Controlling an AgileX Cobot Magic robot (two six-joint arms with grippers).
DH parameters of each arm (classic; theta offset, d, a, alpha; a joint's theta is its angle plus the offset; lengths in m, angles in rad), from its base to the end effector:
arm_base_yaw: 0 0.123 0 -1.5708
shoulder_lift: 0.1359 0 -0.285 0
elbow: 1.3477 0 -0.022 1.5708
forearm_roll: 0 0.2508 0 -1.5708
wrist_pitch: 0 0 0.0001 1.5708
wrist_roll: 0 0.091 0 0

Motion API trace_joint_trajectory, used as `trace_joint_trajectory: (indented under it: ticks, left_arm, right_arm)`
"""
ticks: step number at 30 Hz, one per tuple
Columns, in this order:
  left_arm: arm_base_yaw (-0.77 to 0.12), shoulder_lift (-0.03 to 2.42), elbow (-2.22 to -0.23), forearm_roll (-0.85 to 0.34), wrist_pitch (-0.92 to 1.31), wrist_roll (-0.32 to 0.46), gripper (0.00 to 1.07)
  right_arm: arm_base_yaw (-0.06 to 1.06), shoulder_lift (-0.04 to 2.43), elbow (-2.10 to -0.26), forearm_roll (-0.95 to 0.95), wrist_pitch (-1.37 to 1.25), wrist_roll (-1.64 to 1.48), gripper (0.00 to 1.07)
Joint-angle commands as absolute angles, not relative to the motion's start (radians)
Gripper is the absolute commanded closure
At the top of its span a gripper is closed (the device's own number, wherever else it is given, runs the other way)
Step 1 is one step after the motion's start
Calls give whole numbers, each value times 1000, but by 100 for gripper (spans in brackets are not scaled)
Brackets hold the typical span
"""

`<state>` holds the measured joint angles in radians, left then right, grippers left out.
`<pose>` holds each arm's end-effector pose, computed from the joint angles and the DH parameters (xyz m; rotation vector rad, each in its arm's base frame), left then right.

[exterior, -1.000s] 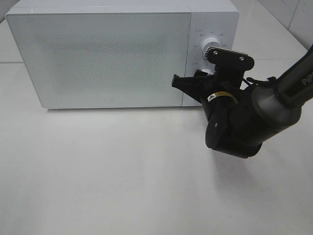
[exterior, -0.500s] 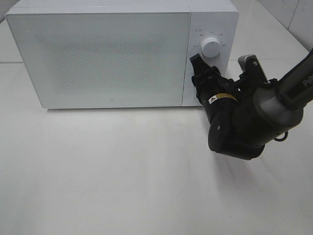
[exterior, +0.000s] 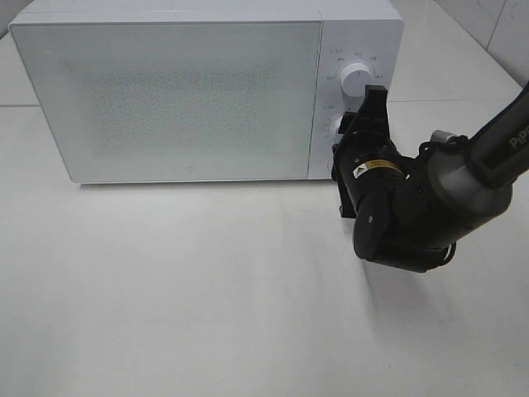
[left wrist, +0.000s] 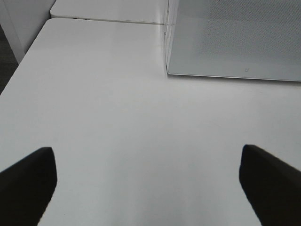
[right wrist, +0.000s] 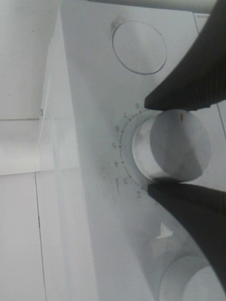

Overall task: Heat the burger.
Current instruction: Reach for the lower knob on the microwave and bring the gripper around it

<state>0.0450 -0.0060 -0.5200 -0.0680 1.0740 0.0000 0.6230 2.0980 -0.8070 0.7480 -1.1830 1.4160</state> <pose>-0.0085 -0.0058 0.2818 -0.0409 2.0297 -0.0528 0.3225 0.1612 0.1113 1.3907 1.1887 1.1764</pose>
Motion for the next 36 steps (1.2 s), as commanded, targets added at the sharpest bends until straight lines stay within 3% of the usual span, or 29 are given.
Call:
trace_joint_trajectory:
  ticks: [1, 24, 29, 36]
  left_arm:
    - [48, -22, -519, -75, 1072, 0, 9]
    - [48, -22, -519, -75, 1072, 0, 9]
    - [48, -22, -519, -75, 1072, 0, 9]
    - [48, -22, -519, -75, 1072, 0, 9]
  right_arm:
    - [630, 2084, -853, 546, -1245, 1537, 107]
    - [630, 2084, -853, 559, -1247, 1578, 105]
    - [630, 2084, -853, 593, -1272, 1557, 100]
    - [630, 2084, -853, 666, -1322, 1507, 84]
